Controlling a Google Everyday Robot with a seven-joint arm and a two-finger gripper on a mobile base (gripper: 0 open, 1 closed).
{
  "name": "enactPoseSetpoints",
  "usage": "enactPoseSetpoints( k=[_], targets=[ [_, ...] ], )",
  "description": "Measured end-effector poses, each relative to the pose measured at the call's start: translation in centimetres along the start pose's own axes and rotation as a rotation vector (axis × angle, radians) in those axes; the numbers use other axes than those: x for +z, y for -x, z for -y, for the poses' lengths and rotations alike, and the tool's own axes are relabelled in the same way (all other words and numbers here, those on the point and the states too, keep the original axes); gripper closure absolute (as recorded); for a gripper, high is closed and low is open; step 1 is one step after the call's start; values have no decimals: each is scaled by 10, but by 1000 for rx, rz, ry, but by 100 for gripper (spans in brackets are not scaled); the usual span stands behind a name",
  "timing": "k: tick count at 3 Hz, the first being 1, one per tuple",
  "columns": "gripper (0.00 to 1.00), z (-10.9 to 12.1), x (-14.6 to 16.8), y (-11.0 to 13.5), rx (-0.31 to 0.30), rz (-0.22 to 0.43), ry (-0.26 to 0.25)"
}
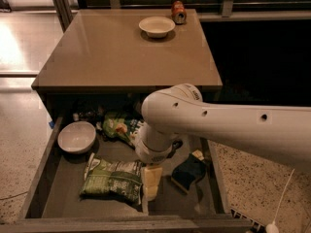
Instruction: Pick green jalapeno chip bag from top drawer and place on counter
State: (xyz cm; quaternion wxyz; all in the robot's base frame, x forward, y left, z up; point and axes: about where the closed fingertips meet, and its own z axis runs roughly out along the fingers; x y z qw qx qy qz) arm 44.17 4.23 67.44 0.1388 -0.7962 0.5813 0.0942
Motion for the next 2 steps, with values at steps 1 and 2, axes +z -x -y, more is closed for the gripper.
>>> enactPoseSetpoints(
  k=[1, 2],
  targets=[
    [0, -6, 7, 7, 34, -125, -54],
    [0, -11, 12, 11, 45, -181, -74]
  ],
)
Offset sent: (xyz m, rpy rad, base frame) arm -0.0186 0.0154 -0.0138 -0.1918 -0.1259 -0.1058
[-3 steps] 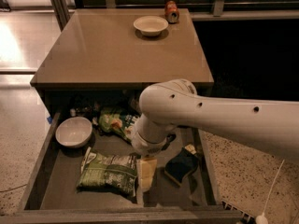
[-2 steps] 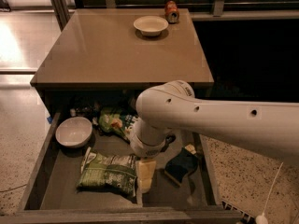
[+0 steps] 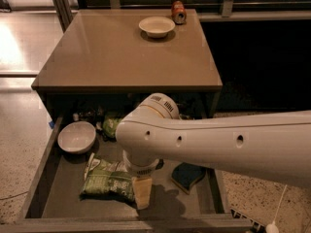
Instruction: Pick green jalapeno chip bag from top drawer and place on counter
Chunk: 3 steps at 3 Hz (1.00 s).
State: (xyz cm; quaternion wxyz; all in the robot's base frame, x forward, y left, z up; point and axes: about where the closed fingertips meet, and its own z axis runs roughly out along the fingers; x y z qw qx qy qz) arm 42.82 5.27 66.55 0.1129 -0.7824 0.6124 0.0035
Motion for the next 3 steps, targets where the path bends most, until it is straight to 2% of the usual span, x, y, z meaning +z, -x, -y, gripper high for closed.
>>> enactPoseSetpoints(
  k=[1, 2, 3],
  targets=[
    [0, -1, 1, 1, -2, -1, 0],
    [0, -8, 9, 12, -30, -8, 15],
    [0, -17, 21, 37, -88, -20, 34]
  ],
)
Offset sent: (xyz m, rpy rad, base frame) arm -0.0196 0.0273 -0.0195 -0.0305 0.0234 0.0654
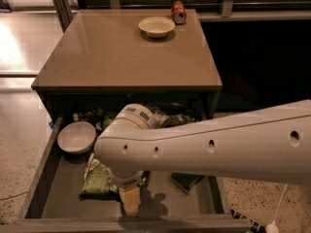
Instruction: Pick green jalapeno chip bag from top drawer and place on counter
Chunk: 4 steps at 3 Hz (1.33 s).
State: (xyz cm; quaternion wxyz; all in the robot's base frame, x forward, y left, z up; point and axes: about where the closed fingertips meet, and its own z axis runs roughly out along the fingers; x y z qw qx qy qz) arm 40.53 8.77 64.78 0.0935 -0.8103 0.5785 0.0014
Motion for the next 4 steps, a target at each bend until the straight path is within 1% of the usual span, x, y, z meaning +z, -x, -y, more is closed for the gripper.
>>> enactPoseSetpoints(
  k=[1, 2, 3, 4],
  targets=[
    [0, 5, -1, 4, -1, 18, -8],
    [0, 31, -4, 23, -11, 99, -35],
    [0, 56, -11, 40, -32, 152, -50],
    [0, 56, -11, 40, -33, 151, -50]
  ],
)
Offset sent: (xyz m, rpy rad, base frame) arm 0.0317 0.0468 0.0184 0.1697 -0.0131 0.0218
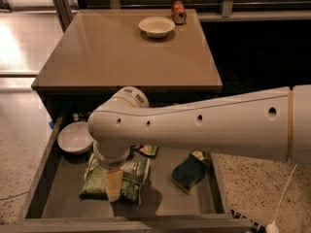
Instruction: Pick green jalapeno chip bag from top drawer and place on counter
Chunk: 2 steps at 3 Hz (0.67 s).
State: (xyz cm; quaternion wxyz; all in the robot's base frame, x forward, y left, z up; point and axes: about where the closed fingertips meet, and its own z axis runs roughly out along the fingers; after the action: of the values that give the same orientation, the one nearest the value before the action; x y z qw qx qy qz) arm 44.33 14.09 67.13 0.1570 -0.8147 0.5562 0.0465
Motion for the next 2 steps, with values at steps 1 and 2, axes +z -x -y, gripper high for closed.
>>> enactPoseSetpoints(
  k=[1, 2],
  targets=[
    [0, 10, 13, -8, 54, -58, 44],
    [0, 11, 13, -8, 59, -63, 46]
  ],
)
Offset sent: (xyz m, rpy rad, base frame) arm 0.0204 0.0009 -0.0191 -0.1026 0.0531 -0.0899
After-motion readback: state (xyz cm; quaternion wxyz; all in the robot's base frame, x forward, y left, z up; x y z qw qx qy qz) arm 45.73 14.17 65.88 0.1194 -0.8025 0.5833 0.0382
